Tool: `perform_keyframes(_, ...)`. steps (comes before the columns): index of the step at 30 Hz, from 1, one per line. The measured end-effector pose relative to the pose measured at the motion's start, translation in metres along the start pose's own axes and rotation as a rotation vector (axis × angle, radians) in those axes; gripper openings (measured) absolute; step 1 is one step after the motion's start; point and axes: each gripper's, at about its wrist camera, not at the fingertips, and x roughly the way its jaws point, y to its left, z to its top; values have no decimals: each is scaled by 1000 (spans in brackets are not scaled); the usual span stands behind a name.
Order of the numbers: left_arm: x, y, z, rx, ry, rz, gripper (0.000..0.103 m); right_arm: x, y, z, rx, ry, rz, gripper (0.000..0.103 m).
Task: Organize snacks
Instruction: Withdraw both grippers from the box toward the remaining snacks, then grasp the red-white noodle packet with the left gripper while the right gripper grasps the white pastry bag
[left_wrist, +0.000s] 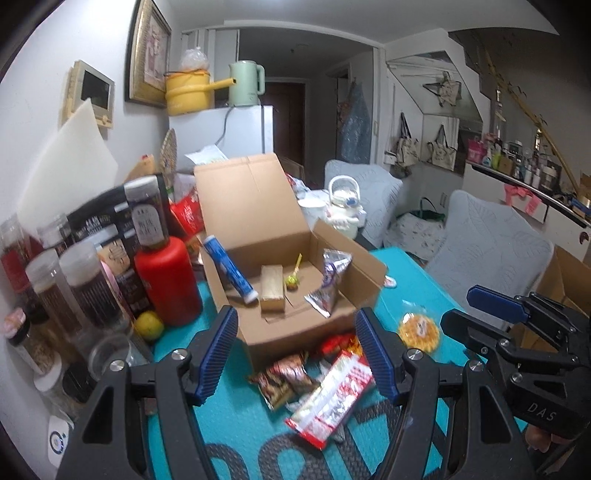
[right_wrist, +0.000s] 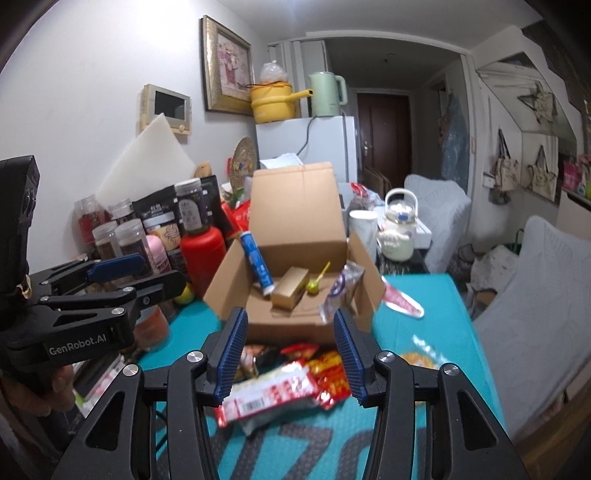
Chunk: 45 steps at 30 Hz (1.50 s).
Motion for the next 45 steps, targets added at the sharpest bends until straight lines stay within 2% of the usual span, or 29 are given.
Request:
perform_keyframes(8, 9, -7, -28, 5, 57, -49, 66, 3, -5, -31, 31, 62, -2, 48)
perform_keyframes(15, 30, -16, -48, 19, 145, -132, 66, 16, -12, -53, 58, 113, -6, 48)
perform_keyframes(24, 68, -15, -64, 48, 243, -178, 66, 41, -20, -76, 98, 189, 5, 48)
perform_keyframes(30, 100, -12, -76, 40, 340, -215, 66, 65, -30, -87, 129, 247, 20, 48)
perform_keyframes(37, 136, -16, -89, 57, 438, -217, 66, 87, -42, -92, 136, 302, 14, 48)
perform_keyframes(41, 148, -19, -93, 47, 474, -239, 66, 92, -56, -95, 161, 323, -7, 48)
perform_keyframes(45, 155, -28, -93, 86, 485, -223, 66, 98, -70, -100, 192, 346, -25, 48)
